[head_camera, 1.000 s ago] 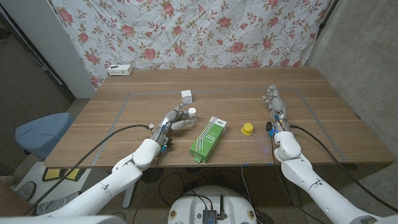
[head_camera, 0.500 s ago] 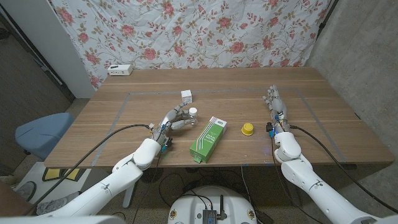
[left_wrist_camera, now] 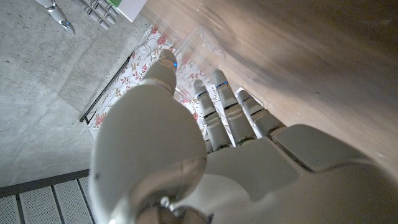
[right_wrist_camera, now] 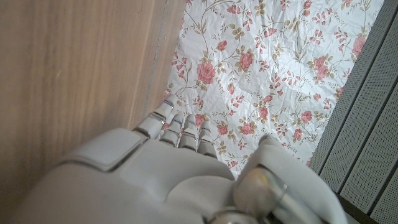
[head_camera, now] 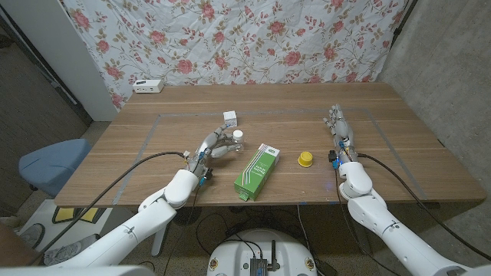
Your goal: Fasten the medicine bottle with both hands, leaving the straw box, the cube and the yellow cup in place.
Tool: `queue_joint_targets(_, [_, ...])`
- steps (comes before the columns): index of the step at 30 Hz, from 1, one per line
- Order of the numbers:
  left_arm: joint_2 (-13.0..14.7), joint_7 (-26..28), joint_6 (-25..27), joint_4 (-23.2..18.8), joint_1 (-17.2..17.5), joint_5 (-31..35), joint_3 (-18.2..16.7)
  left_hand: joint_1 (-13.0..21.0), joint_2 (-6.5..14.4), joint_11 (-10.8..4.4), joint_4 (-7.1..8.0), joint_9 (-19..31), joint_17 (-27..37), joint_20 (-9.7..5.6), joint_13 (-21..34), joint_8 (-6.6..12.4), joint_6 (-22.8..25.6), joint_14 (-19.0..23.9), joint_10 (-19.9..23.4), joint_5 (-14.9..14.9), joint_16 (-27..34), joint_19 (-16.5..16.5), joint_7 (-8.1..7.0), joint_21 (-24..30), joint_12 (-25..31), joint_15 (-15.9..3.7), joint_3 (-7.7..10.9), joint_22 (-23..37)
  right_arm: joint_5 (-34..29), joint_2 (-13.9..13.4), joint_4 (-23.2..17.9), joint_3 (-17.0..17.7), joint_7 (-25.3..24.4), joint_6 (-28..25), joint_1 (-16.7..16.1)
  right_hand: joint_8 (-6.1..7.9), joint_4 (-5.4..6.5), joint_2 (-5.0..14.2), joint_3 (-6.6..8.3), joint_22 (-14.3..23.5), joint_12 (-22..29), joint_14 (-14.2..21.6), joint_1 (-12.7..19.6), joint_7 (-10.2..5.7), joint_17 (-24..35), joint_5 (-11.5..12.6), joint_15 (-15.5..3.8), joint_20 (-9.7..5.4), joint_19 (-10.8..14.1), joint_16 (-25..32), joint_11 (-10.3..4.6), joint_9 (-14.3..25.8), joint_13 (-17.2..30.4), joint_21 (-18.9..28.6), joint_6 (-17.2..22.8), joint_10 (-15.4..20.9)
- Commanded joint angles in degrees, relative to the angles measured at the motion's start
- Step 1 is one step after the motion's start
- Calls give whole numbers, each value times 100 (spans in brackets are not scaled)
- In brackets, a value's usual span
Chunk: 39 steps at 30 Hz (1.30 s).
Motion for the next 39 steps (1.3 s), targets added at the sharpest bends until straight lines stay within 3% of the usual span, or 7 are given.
queue_joint_targets(1, [-43,81,159,-158,-41,68,-13,63,6,-6,0,12,9,-954,10,-2,75,93,61,18,5,65,290,31,-23,-776,-42,9,78,-166,-148,6,131,-199,6,35,-21,8,1,18,28,23,-20,-23,6,56,6,-25,2,21,4,9,11,18,35,50])
queue_joint_targets(18, [-332,191,504,-224,-366,235,159,37,34,-3,26,14,-8,-969,14,-23,94,143,113,29,-55,80,237,22,-47,-776,-30,11,161,-570,-406,82,334,-584,9,47,-42,10,20,16,47,43,-5,14,-2,67,-14,-64,38,25,48,9,12,29,68,104])
queue_joint_targets(39, [-671,108,460,151,-835,304,458,-2,25,36,37,16,-19,-971,20,-57,52,144,86,35,-110,99,188,19,-96,-767,-17,13,-9,-1148,-889,81,516,-1103,-6,59,-89,-35,28,15,40,71,34,10,-16,72,-11,-50,106,26,44,9,13,47,123,101])
